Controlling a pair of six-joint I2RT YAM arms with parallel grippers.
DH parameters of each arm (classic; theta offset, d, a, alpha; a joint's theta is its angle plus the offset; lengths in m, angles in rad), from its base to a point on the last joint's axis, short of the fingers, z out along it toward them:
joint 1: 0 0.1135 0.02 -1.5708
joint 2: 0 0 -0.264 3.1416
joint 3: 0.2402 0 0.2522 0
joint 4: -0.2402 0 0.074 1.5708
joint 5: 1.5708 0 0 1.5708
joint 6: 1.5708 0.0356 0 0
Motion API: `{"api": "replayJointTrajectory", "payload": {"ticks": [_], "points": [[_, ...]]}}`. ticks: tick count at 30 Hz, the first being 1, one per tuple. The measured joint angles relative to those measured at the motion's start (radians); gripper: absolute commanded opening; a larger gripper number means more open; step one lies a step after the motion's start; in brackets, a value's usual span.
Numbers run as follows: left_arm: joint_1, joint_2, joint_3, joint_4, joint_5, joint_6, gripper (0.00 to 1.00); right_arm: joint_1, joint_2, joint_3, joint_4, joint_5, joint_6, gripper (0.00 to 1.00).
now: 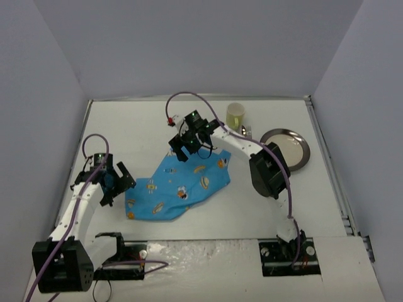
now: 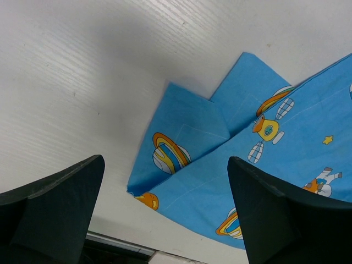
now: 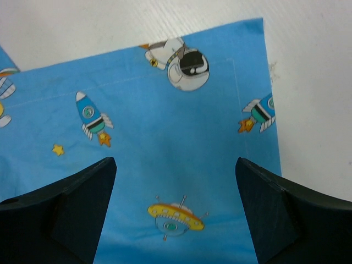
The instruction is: Set the dinner table for one person
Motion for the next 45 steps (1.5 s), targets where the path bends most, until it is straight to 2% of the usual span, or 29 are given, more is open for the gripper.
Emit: {"api": "replayJointTrajectory", "payload": {"ticks": [11,20,23,25,33,37,39,45], "points": [[0.001,-0.001,-0.042,0.024,0.005,-0.037,0.88,0.005,0.139,0.111,0.117,0.083,-0.014,0.87],[0.001,0.011,-0.068,0.044,0.013,-0.052,0.85,0.001,0.244,0.188,0.187,0.090,0.003,0.84],[0.001,0.020,-0.068,0.047,0.014,-0.052,0.83,-0.003,0.256,0.191,0.205,0.090,0.007,0.77],[0.001,0.022,-0.068,0.049,0.014,-0.052,0.83,-0.005,0.257,0.190,0.210,0.090,0.012,0.68],[0.001,0.032,-0.079,0.068,0.023,-0.055,0.80,-0.017,0.237,0.113,0.311,0.104,0.038,0.22],[0.001,0.045,-0.095,0.082,0.032,-0.059,0.77,-0.016,0.189,0.020,0.368,0.127,0.056,0.03],[0.001,0.059,-0.100,0.094,0.039,-0.061,0.74,-0.017,0.163,-0.022,0.378,0.145,0.066,0.00],[0.001,0.119,-0.101,0.150,0.071,-0.063,0.62,-0.045,0.101,-0.122,0.399,0.179,0.093,0.00]]}}
